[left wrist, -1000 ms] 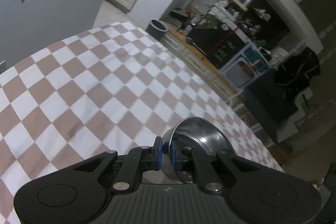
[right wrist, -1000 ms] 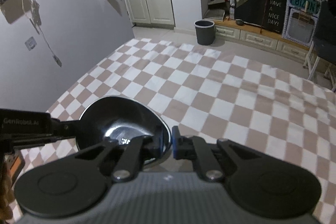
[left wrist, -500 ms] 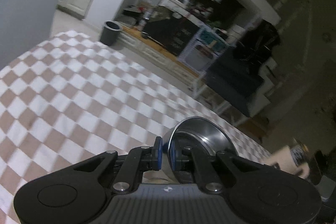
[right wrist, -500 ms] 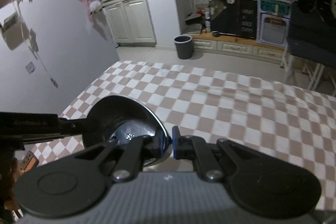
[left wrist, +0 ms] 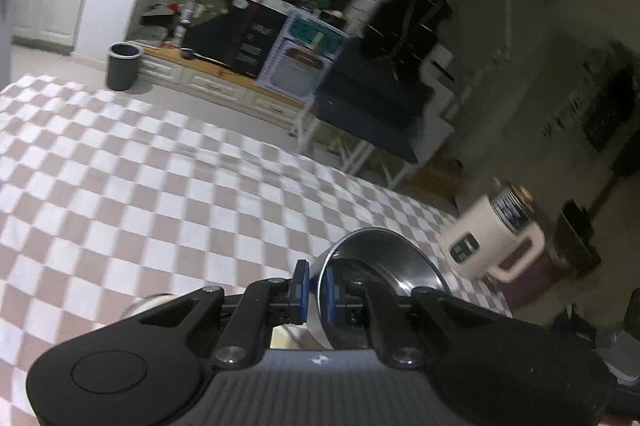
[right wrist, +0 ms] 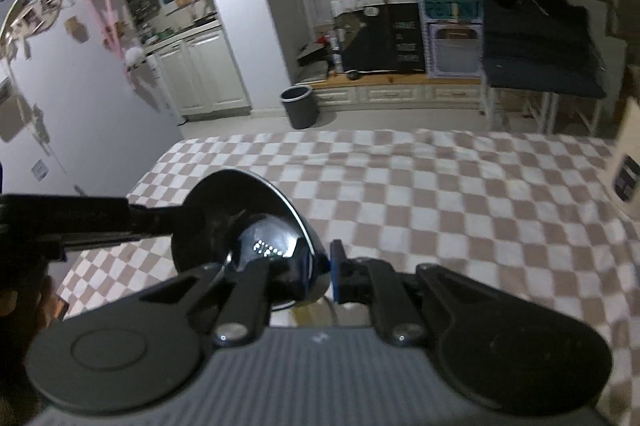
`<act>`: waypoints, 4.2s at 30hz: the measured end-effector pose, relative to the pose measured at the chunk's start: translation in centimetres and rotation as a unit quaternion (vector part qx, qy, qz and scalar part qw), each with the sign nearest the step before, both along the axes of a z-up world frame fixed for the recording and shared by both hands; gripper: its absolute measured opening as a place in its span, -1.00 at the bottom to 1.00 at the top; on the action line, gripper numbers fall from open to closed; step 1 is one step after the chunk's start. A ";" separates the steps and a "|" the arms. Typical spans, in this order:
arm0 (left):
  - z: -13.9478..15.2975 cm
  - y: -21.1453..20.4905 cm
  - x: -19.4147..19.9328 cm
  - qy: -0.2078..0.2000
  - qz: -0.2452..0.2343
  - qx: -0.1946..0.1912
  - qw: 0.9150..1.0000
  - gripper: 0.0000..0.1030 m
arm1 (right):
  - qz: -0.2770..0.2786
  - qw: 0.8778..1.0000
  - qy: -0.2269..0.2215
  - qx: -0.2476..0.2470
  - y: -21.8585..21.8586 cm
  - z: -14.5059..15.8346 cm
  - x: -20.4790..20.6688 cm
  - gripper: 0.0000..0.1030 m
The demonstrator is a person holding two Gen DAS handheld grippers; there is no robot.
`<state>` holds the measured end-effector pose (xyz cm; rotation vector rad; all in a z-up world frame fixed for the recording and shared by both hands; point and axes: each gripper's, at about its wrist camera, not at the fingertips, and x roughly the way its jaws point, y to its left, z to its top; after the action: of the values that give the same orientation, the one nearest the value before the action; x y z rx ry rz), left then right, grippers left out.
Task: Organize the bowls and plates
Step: 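Lift the oval steel bowl and carry it toward the stacked trays, then lower the oval steel bowl into the top steel tray, then open both tools to release the oval steel bowl, then close both tools on opposite rims of the stacked steel trays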
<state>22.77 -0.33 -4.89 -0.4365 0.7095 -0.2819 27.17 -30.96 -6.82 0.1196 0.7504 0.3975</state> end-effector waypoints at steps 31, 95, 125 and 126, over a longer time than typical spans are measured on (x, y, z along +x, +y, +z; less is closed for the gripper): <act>-6.4 -16.5 4.3 0.078 -0.117 0.056 0.989 -0.83 | -0.140 0.986 0.092 0.003 -12.0 -5.2 -0.7 -0.81; -8.4 -19.1 6.3 0.079 -0.153 0.119 0.978 0.21 | -0.128 0.973 0.184 -0.056 -10.1 -10.1 2.7 -0.23; -7.1 -17.0 3.5 0.060 -0.238 0.216 0.945 0.53 | -0.223 0.966 0.120 -0.055 -13.7 -8.1 0.7 0.99; -7.3 -17.2 3.5 0.065 -0.247 0.218 0.942 0.49 | -0.222 0.966 0.122 -0.056 -13.7 -8.3 0.8 0.99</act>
<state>26.30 -17.51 -12.23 0.1566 0.9804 -0.5563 27.98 -44.70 -15.10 0.2277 0.9595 -0.0897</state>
